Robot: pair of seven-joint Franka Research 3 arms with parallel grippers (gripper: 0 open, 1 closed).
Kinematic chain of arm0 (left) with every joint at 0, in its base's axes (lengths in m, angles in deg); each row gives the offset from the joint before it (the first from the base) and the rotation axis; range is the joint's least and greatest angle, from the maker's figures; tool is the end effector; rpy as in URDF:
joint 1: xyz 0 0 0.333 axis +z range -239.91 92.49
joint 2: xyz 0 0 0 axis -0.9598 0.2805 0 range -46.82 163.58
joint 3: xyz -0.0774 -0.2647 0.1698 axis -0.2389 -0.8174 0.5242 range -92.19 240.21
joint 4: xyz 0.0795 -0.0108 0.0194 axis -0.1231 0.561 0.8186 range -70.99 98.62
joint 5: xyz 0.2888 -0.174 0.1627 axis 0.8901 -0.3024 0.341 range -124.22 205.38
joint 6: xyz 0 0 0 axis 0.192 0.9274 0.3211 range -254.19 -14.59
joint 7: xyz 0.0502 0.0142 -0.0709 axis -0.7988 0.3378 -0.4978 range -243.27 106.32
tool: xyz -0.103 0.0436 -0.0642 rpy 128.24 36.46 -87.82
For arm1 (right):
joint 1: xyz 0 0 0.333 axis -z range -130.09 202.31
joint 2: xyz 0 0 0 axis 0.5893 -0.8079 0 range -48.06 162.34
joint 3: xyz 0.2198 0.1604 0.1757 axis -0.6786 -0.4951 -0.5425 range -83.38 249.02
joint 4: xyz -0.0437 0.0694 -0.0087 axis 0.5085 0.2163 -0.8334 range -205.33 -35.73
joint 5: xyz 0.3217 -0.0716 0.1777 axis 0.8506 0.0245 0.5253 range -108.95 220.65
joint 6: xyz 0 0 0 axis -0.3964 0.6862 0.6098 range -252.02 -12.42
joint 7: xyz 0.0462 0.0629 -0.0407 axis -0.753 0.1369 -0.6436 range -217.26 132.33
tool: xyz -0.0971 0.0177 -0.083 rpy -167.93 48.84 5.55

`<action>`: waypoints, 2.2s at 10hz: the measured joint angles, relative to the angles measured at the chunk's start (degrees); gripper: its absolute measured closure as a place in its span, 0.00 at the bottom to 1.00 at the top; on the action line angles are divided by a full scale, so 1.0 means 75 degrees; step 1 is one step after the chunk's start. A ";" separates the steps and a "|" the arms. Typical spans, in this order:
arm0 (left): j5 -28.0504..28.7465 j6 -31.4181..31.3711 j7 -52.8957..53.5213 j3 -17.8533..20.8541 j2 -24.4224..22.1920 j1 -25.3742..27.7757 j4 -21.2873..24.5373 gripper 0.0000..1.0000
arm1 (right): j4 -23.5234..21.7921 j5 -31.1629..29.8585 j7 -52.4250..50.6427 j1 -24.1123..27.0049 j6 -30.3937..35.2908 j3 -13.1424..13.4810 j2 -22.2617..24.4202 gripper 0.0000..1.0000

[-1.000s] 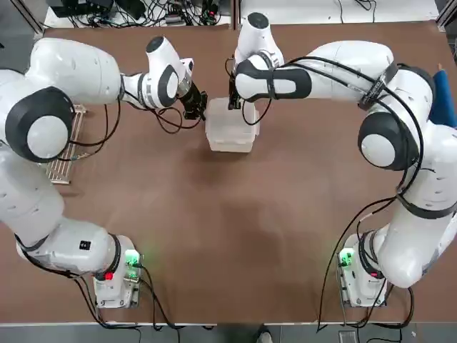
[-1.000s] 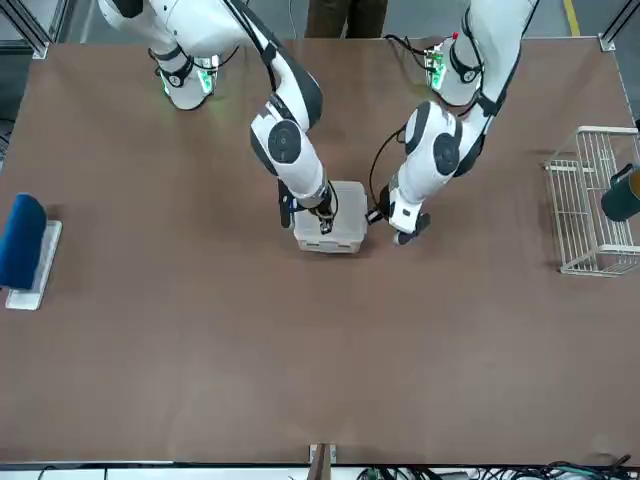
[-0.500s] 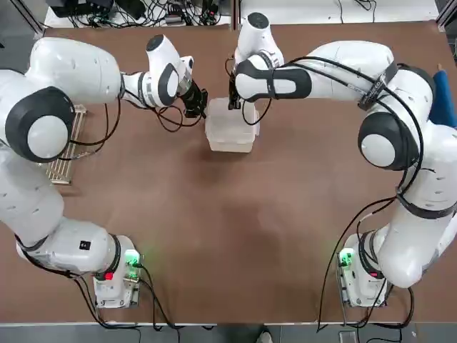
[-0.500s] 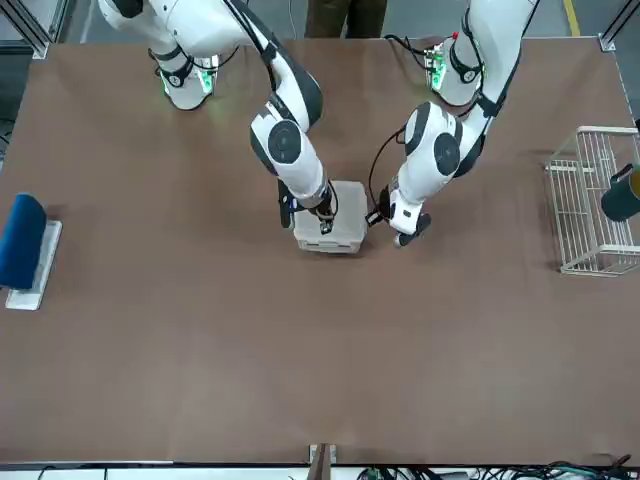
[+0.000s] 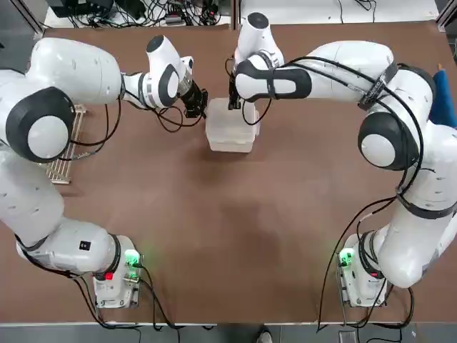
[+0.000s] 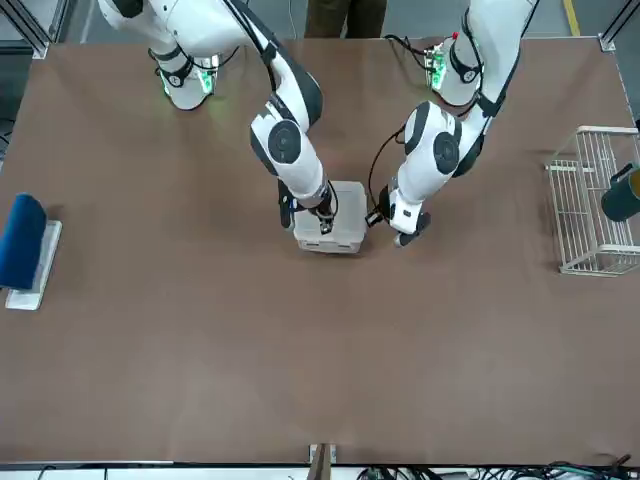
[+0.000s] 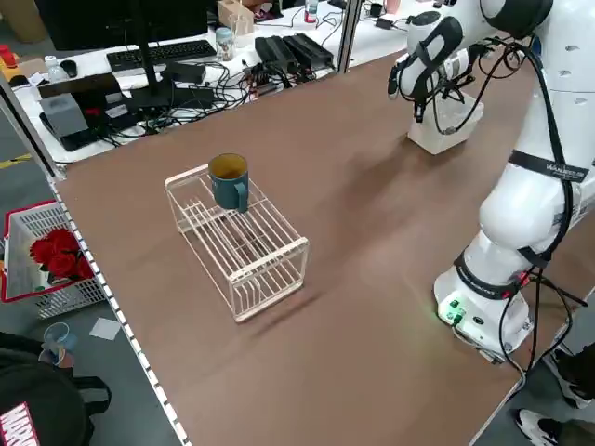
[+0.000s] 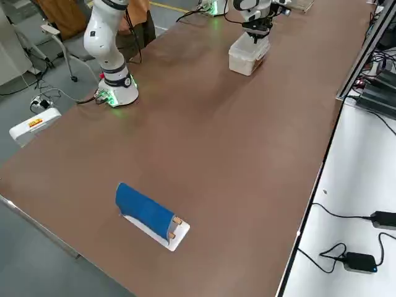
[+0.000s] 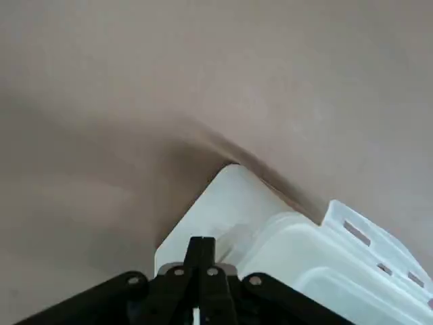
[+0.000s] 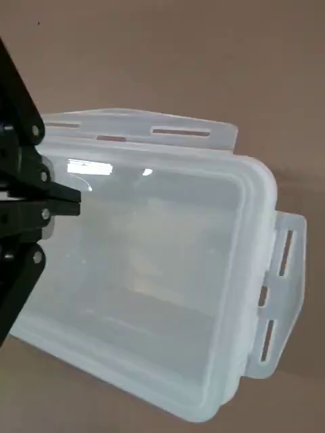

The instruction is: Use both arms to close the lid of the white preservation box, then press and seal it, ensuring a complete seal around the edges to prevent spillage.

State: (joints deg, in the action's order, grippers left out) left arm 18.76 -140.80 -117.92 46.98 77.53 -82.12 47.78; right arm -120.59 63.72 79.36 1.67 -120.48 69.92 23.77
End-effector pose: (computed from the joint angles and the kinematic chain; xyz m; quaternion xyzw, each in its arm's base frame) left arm 0.4671 -0.3222 0.2630 0.9382 0.2915 -0.0703 0.1731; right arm 0.4874 0.5025 0.3109 -0.7471 0.6503 0.1053 0.0879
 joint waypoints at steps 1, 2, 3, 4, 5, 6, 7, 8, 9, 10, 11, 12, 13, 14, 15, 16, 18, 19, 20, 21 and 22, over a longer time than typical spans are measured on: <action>0.0000 -0.0008 -0.0002 0.0016 0.0000 -0.0019 0.0001 0.99 | 0.0000 -0.0001 0.0000 0.0000 0.0000 0.0000 0.0000 0.95; 0.0000 -0.0011 -0.0008 0.0026 0.0000 -0.0031 0.0001 0.99 | 0.0000 -0.0001 0.0000 0.0000 0.0000 0.0000 0.0000 0.95; 0.0000 -0.0015 -0.0012 0.0028 0.0000 -0.0035 0.0001 0.99 | 0.0000 -0.0002 0.0000 0.0000 0.0000 0.0000 0.0000 0.95; 0.0000 -0.0017 -0.0021 0.0033 -0.0001 -0.0043 0.0001 0.99 | 0.0000 -0.0003 0.0000 0.0000 0.0000 0.0000 0.0000 0.95; 0.0000 -0.0025 -0.0049 0.0038 -0.0001 -0.0050 0.0003 0.99 | 0.0000 -0.0004 0.0000 0.0000 0.0000 0.0000 0.0000 0.95; 0.0000 -0.0037 -0.0073 0.0040 -0.0001 -0.0055 0.0008 0.99 | 0.0000 -0.0005 0.0000 0.0000 0.0000 0.0000 0.0000 0.95; 0.0000 -0.0047 -0.0087 0.0042 -0.0001 -0.0059 0.0012 0.99 | 0.0000 -0.0006 0.0000 0.0000 0.0000 0.0000 0.0000 0.95; 0.0000 -0.0050 -0.0113 0.0046 -0.0001 -0.0065 0.0013 0.99 | 0.0000 -0.0007 0.0000 0.0000 0.0000 0.0000 0.0000 0.95; 0.0004 -0.0055 -0.0126 0.0052 -0.0002 -0.0076 0.0014 0.99 | 0.0000 -0.0007 0.0000 0.0000 0.0000 0.0000 0.0000 0.95; 0.0009 -0.0066 -0.0127 0.0062 -0.0005 -0.0090 0.0018 0.99 | 0.0000 -0.0008 0.0000 0.0000 0.0000 0.0000 0.0000 0.95; 0.0013 -0.0080 -0.0127 0.0071 -0.0009 -0.0103 0.0025 0.99 | 0.0000 -0.0008 0.0000 0.0000 0.0000 0.0000 0.0000 0.95; 0.0015 -0.0096 -0.0127 0.0085 -0.0012 -0.0123 0.0032 0.99 | 0.0000 -0.0009 0.0000 0.0000 0.0000 0.0000 0.0000 0.95; 0.0015 -0.0109 -0.0127 0.0108 -0.0017 -0.0152 0.0037 0.99 | -0.0001 -0.0009 0.0000 0.0000 0.0000 0.0000 0.0000 0.95; 0.0015 -0.0127 -0.0127 0.0120 -0.0021 -0.0169 0.0046 0.99 | -0.0001 -0.0009 0.0000 0.0000 0.0000 0.0000 0.0000 0.95; 0.0015 -0.0144 -0.0127 0.0127 -0.0026 -0.0181 0.0055 0.99 | -0.0001 -0.0009 0.0000 0.0000 0.0000 0.0000 0.0000 0.95; 0.0019 -0.0161 -0.0127 0.0137 -0.0031 -0.0199 0.0064 0.99 | -0.0001 -0.0009 0.0000 0.0000 0.0000 0.0000 0.0000 0.95; 0.0024 -0.0188 -0.0128 0.0143 -0.0037 -0.0214 0.0079 0.99 | -0.0001 -0.0009 0.0000 0.0000 0.0001 0.0000 0.0000 0.95; 0.0024 -0.0194 -0.0178 0.0147 -0.0040 -0.0221 0.0083 0.99 | -0.0001 -0.0009 0.0000 0.0000 0.0001 0.0000 0.0000 0.95; 0.0025 -0.0194 -0.0253 0.0156 -0.0042 -0.0232 0.0085 0.99 | -0.0001 -0.0009 0.0000 0.0000 0.0000 0.0000 0.0000 0.95; 0.0032 -0.0195 -0.0303 0.0163 -0.0044 -0.0243 0.0086 0.99 | -0.0001 -0.0009 0.0000 0.0000 0.0001 0.0000 0.0000 0.95; 0.0036 -0.0198 -0.0319 0.0174 -0.0046 -0.0259 0.0087 0.99 | -0.0001 -0.0009 0.0000 0.0000 0.0001 0.0000 0.0000 0.95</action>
State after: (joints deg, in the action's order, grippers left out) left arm 19.03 -142.29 -120.32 48.28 77.19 -84.06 48.43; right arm -120.60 63.65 79.36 1.67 -120.48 69.92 23.77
